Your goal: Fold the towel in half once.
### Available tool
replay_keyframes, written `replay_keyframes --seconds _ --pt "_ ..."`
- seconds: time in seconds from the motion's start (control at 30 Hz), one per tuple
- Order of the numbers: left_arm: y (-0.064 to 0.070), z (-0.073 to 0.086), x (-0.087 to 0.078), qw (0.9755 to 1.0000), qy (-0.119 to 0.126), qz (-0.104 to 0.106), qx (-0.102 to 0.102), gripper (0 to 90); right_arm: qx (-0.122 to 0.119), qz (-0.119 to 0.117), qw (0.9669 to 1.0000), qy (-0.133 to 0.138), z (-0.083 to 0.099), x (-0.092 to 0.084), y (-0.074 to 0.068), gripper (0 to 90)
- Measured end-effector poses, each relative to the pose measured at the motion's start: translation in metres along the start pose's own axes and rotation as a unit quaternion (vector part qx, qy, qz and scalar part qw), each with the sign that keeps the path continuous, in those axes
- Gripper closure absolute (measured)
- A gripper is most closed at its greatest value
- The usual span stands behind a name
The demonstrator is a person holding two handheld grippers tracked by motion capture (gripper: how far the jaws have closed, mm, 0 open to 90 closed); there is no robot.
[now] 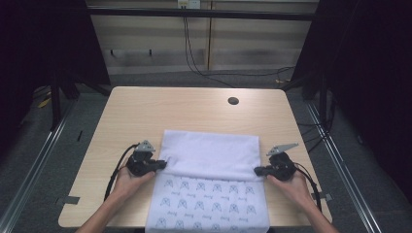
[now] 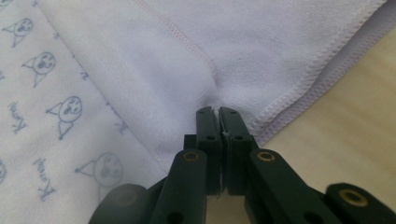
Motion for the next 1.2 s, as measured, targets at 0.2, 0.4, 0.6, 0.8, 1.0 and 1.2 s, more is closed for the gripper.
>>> replay_keyframes --seconds 0.2,0.4,0.6,0.8,1.0,1.2 --pt "-0.037 -0.025 0.007 0.9996 0.002 -0.028 -0.011 87.8 0.034 0.031 0.9989 0.012 -0.038 0.032 0.028 88.1" --pt "-0.067 -0.042 0.015 0.9970 0.034 -0.060 -0.033 87.7 0.051 0.063 0.9964 0.023 -0.070 0.060 0.050 88.1" --pt "-0.085 -0.057 0.026 0.9933 0.052 -0.090 -0.051 87.8 0.082 0.087 0.9922 0.035 -0.087 0.076 0.061 88.1" --pt "-0.083 -0.054 0.013 0.9932 0.081 -0.065 -0.052 87.7 0.102 0.097 0.9883 0.059 -0.091 0.078 0.066 88.0" --pt "-0.051 -0.067 -0.034 0.9903 0.132 -0.044 -0.003 87.5 0.105 0.059 0.9762 0.180 -0.103 0.018 0.070 88.0" --pt "-0.005 -0.086 -0.078 0.9850 0.162 -0.029 0.051 87.4 0.086 0.057 0.9680 0.229 -0.106 -0.034 0.060 88.0"
Point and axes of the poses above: each handheld gripper's, and its own axes: x roughly forward along the jaws, z roughly out of its underside, y roughly to its right, the point moved 2 cm from there along x, roughly forward along the jaws, and after that the axes turned 14 degrees about z, right-handed, at the moved point
